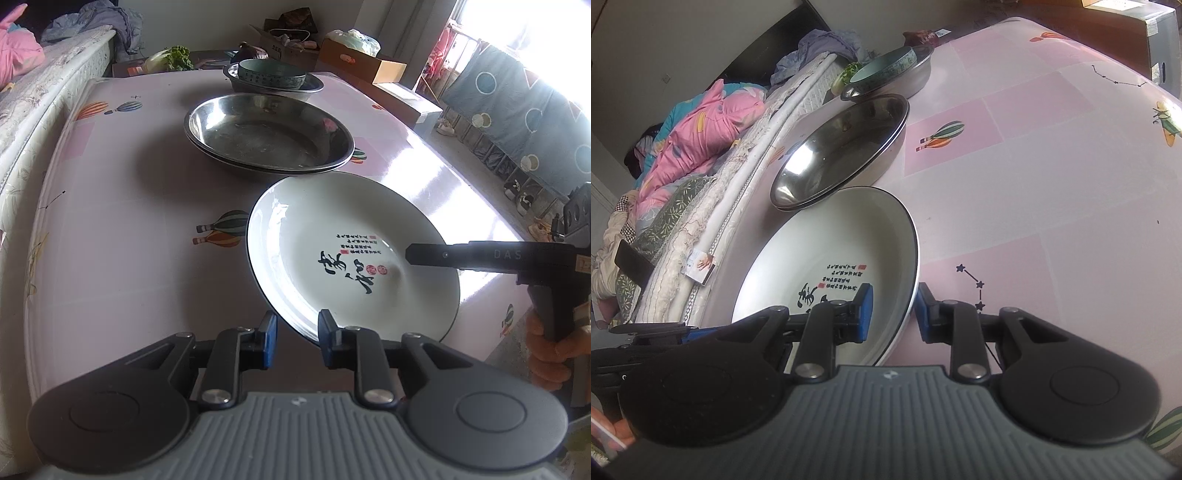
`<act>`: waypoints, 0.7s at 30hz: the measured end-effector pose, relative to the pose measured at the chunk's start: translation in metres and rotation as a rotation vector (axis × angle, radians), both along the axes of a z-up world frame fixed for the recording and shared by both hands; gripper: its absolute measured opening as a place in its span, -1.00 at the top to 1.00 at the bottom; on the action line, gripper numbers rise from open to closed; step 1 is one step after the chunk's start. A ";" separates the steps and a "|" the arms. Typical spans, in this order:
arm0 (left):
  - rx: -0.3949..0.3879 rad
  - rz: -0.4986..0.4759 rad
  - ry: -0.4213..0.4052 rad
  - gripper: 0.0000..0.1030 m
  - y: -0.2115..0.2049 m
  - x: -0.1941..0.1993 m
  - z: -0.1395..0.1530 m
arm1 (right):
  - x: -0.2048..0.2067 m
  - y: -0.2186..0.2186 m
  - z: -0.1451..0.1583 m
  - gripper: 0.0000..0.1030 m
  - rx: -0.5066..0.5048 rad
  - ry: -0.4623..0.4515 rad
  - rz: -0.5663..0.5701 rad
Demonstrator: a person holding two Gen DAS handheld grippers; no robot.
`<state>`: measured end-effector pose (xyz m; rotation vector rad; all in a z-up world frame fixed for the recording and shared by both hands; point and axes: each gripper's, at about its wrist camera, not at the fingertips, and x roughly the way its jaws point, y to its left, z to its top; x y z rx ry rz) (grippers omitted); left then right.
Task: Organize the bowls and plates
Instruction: 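Carry the white plate with both tools toward the stacked steel bowls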
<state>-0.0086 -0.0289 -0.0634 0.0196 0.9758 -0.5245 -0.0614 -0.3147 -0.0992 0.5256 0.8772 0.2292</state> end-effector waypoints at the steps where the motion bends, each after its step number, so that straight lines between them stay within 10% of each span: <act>1: 0.006 -0.002 0.000 0.50 -0.001 -0.001 0.000 | 0.000 -0.001 0.000 0.52 0.004 0.000 -0.001; 21: 0.077 -0.055 -0.042 0.27 -0.014 0.019 -0.012 | -0.008 0.007 0.004 0.55 -0.146 -0.054 0.014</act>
